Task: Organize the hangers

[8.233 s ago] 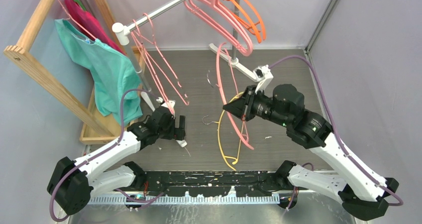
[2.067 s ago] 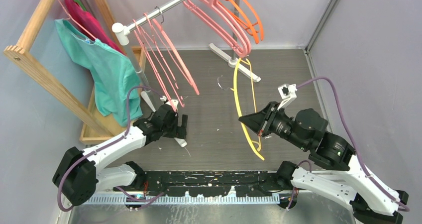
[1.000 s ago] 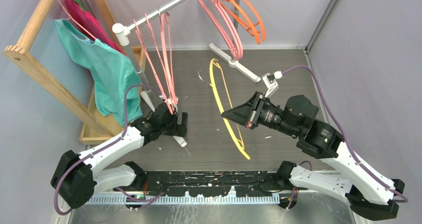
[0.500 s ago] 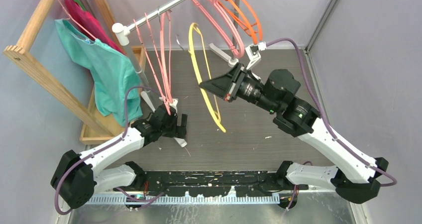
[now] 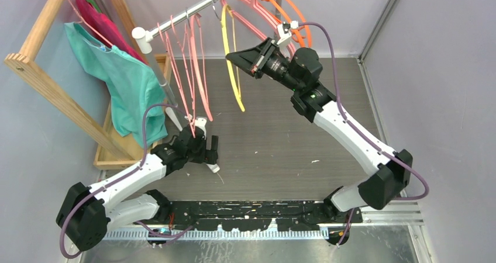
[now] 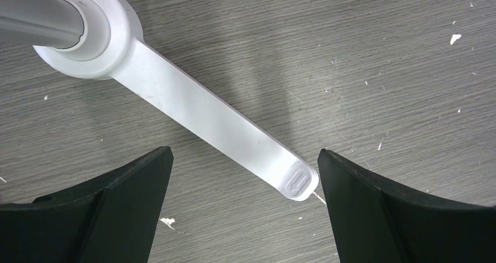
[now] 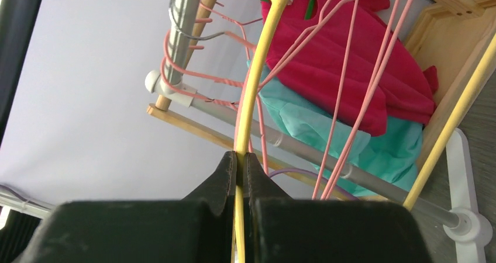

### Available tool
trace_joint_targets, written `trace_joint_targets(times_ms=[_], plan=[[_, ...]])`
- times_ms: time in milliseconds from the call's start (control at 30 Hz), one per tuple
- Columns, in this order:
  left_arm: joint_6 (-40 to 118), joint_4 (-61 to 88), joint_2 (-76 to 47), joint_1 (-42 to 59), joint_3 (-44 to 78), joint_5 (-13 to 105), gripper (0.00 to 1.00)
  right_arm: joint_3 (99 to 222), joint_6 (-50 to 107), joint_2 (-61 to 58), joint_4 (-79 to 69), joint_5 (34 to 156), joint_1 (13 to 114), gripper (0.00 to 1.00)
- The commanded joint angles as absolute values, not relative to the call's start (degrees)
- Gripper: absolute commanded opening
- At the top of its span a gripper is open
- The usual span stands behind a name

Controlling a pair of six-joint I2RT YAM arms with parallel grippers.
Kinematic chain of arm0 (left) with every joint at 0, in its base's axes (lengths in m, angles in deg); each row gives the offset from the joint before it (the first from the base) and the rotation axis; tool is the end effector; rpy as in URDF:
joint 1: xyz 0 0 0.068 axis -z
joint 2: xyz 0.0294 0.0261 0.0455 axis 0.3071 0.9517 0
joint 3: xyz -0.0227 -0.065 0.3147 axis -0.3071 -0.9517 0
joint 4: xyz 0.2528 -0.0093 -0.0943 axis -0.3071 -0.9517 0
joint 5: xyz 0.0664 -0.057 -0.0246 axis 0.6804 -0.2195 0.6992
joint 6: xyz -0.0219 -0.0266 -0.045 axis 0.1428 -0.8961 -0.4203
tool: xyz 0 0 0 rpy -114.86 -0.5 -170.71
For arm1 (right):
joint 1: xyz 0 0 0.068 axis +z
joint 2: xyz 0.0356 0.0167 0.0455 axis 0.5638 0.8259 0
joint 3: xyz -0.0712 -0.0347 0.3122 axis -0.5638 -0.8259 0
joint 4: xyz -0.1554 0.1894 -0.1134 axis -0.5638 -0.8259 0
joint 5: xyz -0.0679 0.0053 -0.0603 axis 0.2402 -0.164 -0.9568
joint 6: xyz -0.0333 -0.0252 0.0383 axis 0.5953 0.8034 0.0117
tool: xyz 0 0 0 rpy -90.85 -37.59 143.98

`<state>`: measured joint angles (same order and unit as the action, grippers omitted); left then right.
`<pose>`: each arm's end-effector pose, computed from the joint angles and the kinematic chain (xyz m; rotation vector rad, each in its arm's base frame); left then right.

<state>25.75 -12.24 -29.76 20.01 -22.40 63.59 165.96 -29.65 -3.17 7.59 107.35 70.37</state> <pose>0.1522 -0.1101 0.2362 0.1977 2.4486 -0.2853 0.2542 0.2015 0.5163 0.0583 1.5696 1.6759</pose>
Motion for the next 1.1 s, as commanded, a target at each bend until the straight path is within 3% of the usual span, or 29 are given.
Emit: trace_joint_targets(times_ms=[0, 500, 867, 1067], plan=[[24.94, -11.02, -32.02, 20.26, -22.62, 63.48, 0.98, 171.12, -33.13, -1.58, 21.54, 113.22, 70.1, 0.01], [25.19, -10.09, -30.55, 20.3, -22.79, 63.18, 0.98, 166.6, -32.78, -3.09, 26.01, 114.25, 69.08, 0.01], [25.21, -9.4, -29.6, 20.26, -22.38, 63.18, 0.98, 175.76, -33.42, 9.4, 25.29, 117.94, 67.4, 0.01], [25.12, -9.23, -29.23, 20.22, -22.47, 62.79, 0.98, 171.43, -35.23, 10.97, 28.43, 118.48, 66.46, 0.01]])
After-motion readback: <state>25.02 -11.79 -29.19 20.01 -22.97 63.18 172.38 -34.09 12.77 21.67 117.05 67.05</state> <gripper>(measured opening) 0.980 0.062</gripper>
